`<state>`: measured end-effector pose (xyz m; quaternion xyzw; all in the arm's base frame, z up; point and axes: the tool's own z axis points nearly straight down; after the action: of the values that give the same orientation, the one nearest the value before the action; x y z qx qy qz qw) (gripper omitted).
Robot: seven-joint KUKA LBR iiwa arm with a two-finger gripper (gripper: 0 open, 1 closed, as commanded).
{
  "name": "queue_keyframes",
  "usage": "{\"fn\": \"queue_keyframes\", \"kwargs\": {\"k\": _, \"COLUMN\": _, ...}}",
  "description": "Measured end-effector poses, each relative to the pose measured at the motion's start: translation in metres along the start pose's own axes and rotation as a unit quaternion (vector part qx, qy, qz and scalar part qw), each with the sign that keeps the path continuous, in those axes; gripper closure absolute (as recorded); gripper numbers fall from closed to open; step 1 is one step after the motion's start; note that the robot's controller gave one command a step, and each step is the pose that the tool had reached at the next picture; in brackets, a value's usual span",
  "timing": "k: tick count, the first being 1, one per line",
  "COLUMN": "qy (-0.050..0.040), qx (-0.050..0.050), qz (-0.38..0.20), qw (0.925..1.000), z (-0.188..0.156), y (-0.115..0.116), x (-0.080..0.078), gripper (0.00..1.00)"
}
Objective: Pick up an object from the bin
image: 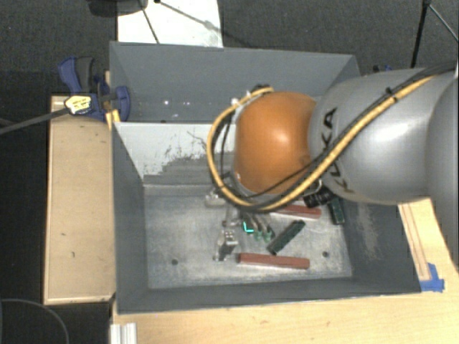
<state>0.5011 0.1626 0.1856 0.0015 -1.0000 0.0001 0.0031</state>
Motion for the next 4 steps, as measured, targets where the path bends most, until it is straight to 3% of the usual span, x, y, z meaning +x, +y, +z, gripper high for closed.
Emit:
{"fn": "queue_keyframes", "kwargs": {"k": 1, "qy": -0.004, "qx": -0.001, "qz": 0.003, "qw": 1.0, "z": -0.004, "y": -0.001, "x": -0.002, "gripper": 0.0}}
{"fn": "queue_keyframes", "kwargs": {"k": 2, "qy": -0.0073, "qx": -0.002, "qz": -0.031, "qw": 0.9995, "z": 0.029, "y": -0.02, "x": -0.004, "gripper": 0.0}}
{"fn": "queue_keyframes", "kwargs": {"k": 3, "qy": -0.0015, "qx": 0.0, "qz": -0.093, "qw": 0.9956, "z": 0.038, "y": -0.07, "x": -0.027, "gripper": 0.0}}
{"fn": "queue_keyframes", "kwargs": {"k": 4, "qy": -0.0029, "qx": 0.001, "qz": -0.22, "qw": 0.9754, "z": 0.111, "y": -0.072, "x": 0.004, "gripper": 1.0}}
